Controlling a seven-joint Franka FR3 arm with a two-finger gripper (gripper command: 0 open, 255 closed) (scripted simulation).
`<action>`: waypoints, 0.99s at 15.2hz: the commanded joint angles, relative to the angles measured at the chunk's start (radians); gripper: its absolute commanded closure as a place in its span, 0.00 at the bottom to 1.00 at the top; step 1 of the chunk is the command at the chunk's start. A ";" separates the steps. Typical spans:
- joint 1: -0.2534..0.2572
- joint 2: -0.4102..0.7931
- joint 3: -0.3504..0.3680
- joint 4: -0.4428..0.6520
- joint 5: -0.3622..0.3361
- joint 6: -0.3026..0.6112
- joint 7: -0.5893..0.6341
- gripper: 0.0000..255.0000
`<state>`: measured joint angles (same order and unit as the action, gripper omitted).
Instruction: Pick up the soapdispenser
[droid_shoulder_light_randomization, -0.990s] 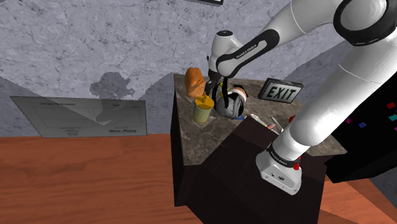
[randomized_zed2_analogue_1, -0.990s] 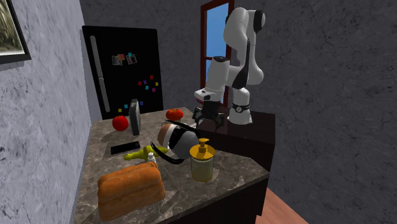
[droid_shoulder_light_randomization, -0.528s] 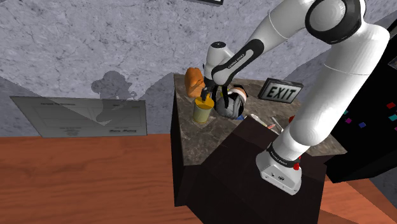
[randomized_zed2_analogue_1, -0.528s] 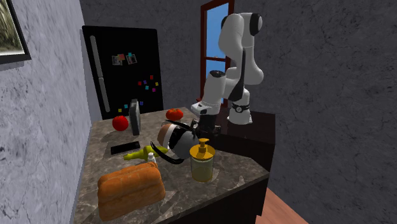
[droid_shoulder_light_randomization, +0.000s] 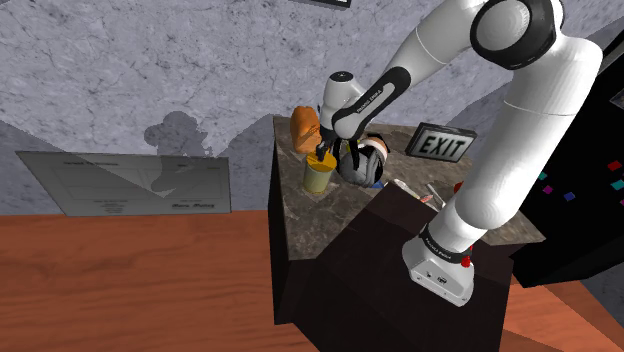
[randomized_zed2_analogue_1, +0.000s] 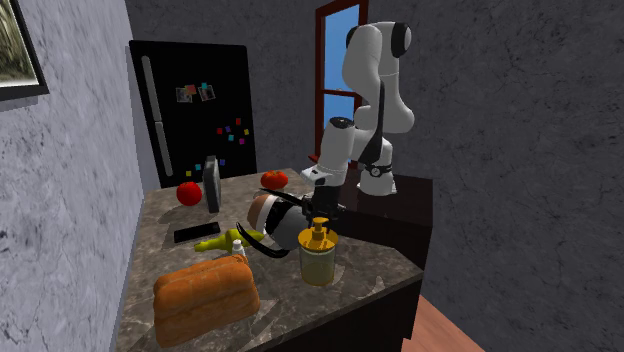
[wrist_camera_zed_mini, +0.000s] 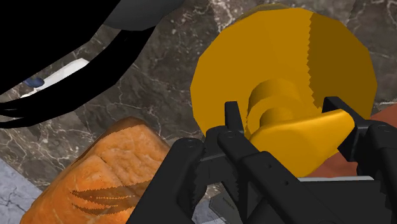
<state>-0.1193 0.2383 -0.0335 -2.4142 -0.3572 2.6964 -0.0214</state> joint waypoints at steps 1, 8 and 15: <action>0.000 0.001 0.000 -0.001 0.000 0.000 0.000 1.00; -0.003 -0.023 0.006 -0.001 0.012 -0.023 -0.013 1.00; -0.008 -0.112 0.020 0.000 0.054 -0.111 -0.056 1.00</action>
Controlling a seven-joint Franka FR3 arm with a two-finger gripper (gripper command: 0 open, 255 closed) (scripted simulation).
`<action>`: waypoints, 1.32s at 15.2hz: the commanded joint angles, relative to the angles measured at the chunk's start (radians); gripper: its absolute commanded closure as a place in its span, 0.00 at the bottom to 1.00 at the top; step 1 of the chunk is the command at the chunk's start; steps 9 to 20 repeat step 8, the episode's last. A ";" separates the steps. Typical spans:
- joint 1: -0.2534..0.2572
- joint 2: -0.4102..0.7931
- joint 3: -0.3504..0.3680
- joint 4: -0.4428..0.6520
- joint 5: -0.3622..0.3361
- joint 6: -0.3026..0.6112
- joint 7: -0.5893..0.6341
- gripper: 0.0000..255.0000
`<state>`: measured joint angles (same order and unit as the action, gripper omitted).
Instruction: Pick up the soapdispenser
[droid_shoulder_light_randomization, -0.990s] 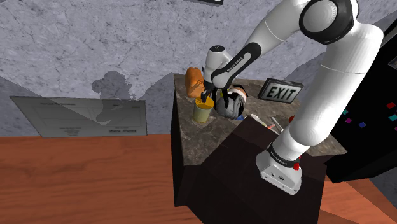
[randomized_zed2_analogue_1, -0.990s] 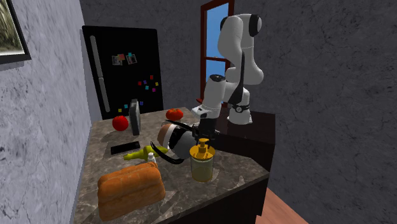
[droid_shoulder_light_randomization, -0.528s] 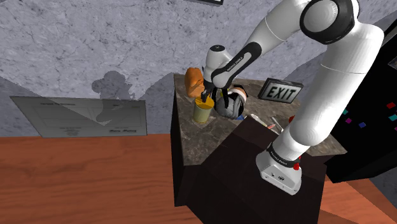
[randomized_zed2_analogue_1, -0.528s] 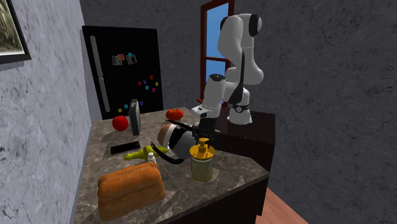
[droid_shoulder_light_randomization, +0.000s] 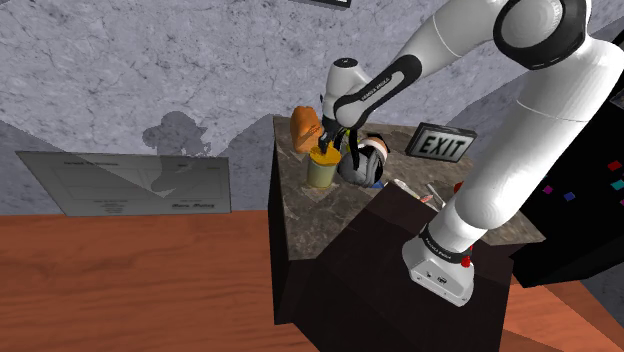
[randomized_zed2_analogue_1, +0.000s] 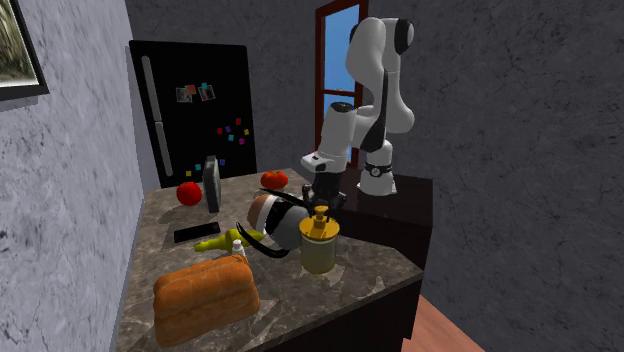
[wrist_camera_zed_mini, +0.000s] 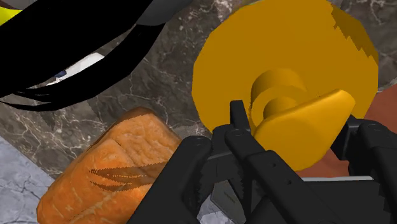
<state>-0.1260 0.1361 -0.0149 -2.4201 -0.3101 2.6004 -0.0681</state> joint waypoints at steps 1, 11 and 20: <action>-0.002 -0.022 0.003 0.007 0.013 -0.027 -0.015 1.00; -0.002 -0.080 0.008 0.017 0.039 -0.094 -0.041 1.00; -0.002 -0.080 0.008 0.017 0.039 -0.094 -0.041 1.00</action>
